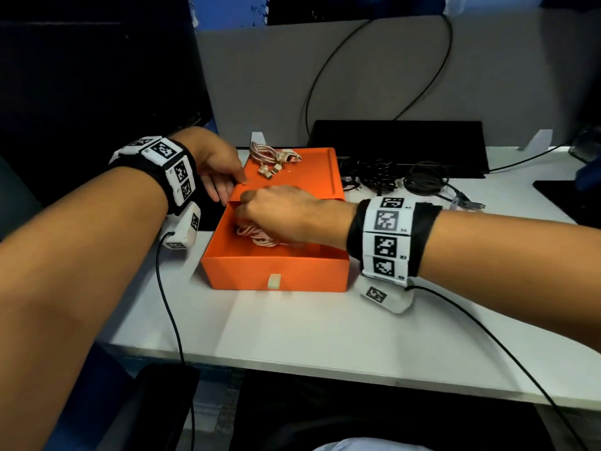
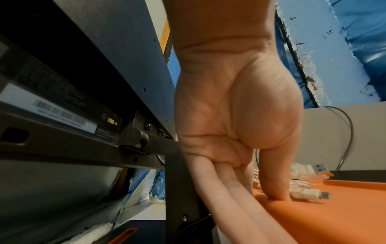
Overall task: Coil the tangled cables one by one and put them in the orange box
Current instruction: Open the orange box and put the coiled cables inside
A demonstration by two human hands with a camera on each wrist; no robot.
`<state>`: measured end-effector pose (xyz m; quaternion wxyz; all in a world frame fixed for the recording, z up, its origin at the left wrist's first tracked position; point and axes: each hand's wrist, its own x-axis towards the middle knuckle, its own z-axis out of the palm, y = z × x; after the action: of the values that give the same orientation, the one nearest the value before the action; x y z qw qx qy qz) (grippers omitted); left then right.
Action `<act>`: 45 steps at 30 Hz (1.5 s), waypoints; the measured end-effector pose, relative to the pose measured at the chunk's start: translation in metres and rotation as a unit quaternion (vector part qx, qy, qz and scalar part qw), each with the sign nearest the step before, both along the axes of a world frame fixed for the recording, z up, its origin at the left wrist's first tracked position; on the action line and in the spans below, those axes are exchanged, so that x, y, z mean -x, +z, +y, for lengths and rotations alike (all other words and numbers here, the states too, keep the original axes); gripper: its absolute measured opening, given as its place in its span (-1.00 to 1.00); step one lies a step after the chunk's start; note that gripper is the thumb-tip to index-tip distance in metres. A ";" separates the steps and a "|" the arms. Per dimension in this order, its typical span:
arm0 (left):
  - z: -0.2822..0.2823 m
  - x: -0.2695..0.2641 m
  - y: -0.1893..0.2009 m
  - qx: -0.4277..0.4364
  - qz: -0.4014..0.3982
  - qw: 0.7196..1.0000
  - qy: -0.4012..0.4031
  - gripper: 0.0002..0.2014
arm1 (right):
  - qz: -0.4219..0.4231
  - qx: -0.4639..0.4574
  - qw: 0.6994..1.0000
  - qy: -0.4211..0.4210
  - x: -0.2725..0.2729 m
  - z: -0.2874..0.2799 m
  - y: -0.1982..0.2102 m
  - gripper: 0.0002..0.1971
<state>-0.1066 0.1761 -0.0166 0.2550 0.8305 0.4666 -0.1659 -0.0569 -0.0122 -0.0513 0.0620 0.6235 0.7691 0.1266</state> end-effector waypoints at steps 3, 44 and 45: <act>0.001 0.001 0.000 0.002 -0.013 1.000 -0.003 -0.57 | 0.016 0.009 1.000 -0.017 -0.002 0.009 -0.002 -0.69; 0.001 -0.008 0.005 0.005 0.028 1.000 -0.014 -0.58 | 0.124 -0.020 0.966 -0.226 -0.097 0.054 0.027 -0.34; 0.001 -0.008 0.005 0.004 0.029 0.999 -0.015 -0.59 | 0.128 -0.020 0.966 -0.225 -0.095 0.053 0.026 -0.37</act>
<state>-0.0985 0.1768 -0.0114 0.2422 0.8313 0.4607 -0.1952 0.0383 0.0409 -0.0251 -0.0223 0.7928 0.6075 0.0435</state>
